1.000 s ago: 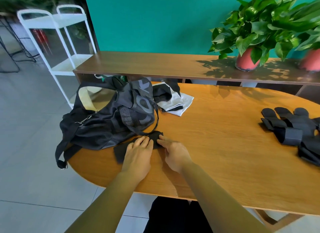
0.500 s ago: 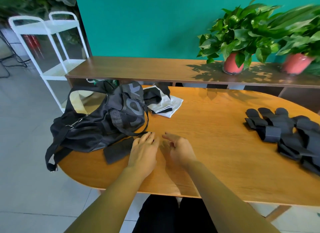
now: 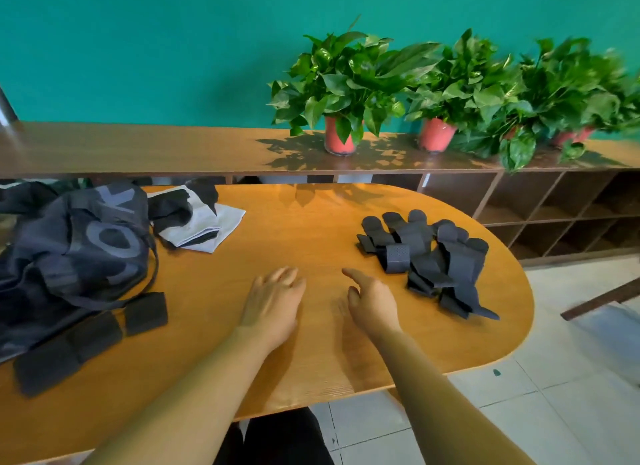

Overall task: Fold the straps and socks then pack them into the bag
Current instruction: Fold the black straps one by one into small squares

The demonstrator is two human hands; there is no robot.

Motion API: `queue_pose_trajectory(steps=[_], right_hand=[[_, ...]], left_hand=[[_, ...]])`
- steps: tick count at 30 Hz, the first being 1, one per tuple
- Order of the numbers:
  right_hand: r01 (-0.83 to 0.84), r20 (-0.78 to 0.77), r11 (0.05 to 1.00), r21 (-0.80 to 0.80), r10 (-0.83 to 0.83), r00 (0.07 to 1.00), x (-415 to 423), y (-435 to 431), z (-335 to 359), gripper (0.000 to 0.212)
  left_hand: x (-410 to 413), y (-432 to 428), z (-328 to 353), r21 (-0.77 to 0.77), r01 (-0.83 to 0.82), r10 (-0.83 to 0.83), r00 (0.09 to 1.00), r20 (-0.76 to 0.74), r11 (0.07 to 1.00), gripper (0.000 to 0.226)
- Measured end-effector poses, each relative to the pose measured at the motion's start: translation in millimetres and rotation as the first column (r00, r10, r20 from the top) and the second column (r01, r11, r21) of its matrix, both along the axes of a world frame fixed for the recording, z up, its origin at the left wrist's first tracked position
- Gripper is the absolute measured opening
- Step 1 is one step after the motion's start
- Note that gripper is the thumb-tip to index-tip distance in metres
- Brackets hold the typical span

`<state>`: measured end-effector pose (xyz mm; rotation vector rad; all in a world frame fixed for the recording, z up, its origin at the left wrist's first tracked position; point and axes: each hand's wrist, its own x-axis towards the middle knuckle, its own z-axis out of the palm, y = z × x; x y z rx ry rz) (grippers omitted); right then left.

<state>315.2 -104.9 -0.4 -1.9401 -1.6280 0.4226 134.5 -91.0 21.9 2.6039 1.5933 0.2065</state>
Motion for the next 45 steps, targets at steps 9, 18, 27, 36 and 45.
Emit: queue_pose_trajectory(steps=[9, 18, 27, 36, 45], right_hand=[[0.343, 0.128, 0.933, 0.108, -0.355, 0.926, 81.8, 45.5, 7.0, 0.039], [0.436, 0.3, 0.899, -0.047, -0.403, 0.865, 92.2, 81.2, 4.0, 0.051], [0.397, -0.113, 0.908, 0.135, -0.384, 0.916, 45.9, 57.1, 38.6, 0.072], [0.241, -0.214, 0.97, 0.034, -0.229, 0.95, -60.8, -1.6, -13.2, 0.085], [0.21, -0.335, 0.978, -0.015, -0.203, 0.92, -61.5, -10.8, -8.0, 0.067]], left_hand=[[56.7, 37.1, -2.7, -0.017, 0.091, -0.092, 0.995, -0.027, 0.996, 0.063], [58.4, 58.3, -13.7, -0.051, 0.081, -0.084, 0.995, -0.052, 0.995, 0.068], [32.7, 46.9, -22.1, -0.039, -0.006, 0.005, 1.0, -0.024, 0.999, 0.066], [-28.6, 14.8, -33.8, -0.083, -0.153, 0.163, 0.978, 0.132, 0.985, 0.049], [-51.6, 21.8, -33.4, -0.279, -0.248, 0.344, 0.858, 0.381, 0.928, 0.036]])
